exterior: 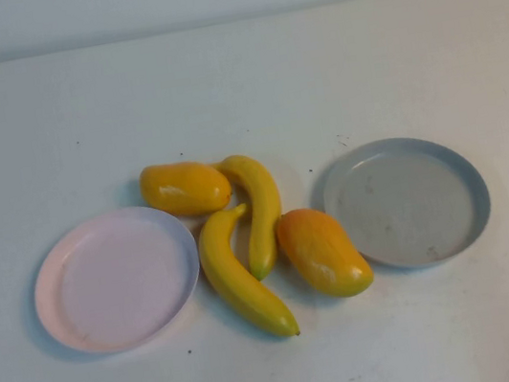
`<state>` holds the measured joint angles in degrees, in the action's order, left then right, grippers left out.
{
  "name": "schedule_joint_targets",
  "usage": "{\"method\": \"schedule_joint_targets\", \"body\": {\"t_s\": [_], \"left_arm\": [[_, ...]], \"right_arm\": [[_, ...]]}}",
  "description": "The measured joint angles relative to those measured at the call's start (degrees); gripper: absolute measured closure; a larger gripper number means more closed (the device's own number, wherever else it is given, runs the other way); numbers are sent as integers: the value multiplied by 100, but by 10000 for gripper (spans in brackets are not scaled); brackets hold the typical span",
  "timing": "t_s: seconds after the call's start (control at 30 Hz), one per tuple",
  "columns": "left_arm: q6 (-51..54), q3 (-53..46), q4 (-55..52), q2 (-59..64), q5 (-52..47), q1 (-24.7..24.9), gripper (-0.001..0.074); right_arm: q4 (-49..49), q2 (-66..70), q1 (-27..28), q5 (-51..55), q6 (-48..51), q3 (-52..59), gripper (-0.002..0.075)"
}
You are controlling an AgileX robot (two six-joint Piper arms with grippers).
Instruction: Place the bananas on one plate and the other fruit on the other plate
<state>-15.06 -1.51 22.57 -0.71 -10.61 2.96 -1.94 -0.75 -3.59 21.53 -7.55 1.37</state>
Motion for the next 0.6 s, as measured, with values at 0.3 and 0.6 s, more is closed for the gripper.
{"method": "schedule_joint_targets", "body": {"t_s": [0.3, 0.6], "left_arm": [[5, 1450, 112, 903, -1457, 0, 740], [1215, 3623, -12, 3437, -3594, 0, 740]], "right_arm": [[0, 0, 0, 0, 0, 0, 743], [0, 0, 0, 0, 0, 0, 743]]}}
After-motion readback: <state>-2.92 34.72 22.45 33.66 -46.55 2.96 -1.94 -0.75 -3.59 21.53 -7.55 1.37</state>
